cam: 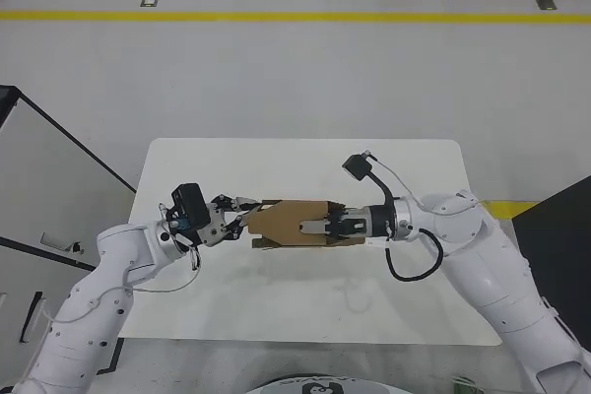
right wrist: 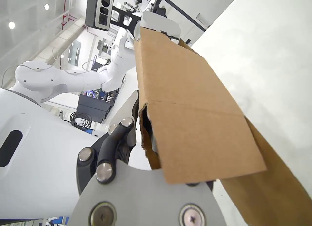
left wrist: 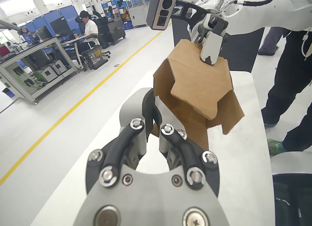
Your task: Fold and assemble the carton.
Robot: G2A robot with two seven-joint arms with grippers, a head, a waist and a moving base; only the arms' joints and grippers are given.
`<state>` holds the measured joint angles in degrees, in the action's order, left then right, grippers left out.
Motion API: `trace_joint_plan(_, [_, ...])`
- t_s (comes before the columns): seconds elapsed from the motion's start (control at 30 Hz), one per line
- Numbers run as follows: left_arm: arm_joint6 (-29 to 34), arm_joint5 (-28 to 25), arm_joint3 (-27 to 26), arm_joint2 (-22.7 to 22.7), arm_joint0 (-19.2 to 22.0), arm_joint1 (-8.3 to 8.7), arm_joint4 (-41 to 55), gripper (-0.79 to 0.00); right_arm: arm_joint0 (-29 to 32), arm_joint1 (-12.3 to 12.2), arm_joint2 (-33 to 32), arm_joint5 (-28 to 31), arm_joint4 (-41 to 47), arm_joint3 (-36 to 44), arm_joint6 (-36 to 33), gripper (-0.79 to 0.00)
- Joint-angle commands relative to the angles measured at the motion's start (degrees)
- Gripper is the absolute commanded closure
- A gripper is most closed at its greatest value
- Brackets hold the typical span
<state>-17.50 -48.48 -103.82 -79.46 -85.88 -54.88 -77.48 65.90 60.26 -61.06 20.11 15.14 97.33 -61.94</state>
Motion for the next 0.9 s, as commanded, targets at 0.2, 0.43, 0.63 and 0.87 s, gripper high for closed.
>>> trace_joint_plan(0.2, [0.1,-0.3,-0.1,0.1,-0.1,0.02,0.1,0.000,1.3,-0.2,-1.7,0.3,-0.7,0.5,3.3,0.000])
trace_joint_plan(0.43, [-1.0,-1.7,-1.1,0.8,-0.2,0.02,-0.1,0.000,1.2,-0.2,-0.9,-0.4,0.0,0.9,2.1,0.000])
trace_joint_plan(0.63, [-1.0,-0.9,-0.2,0.7,-0.1,-0.02,0.3,0.000,0.7,-0.1,-0.1,-0.4,0.7,0.6,0.3,0.000])
trace_joint_plan(0.87, [-0.6,-0.7,0.3,0.5,0.3,-0.02,0.7,0.000,0.2,-0.1,0.7,0.2,1.7,0.1,-2.3,0.000])
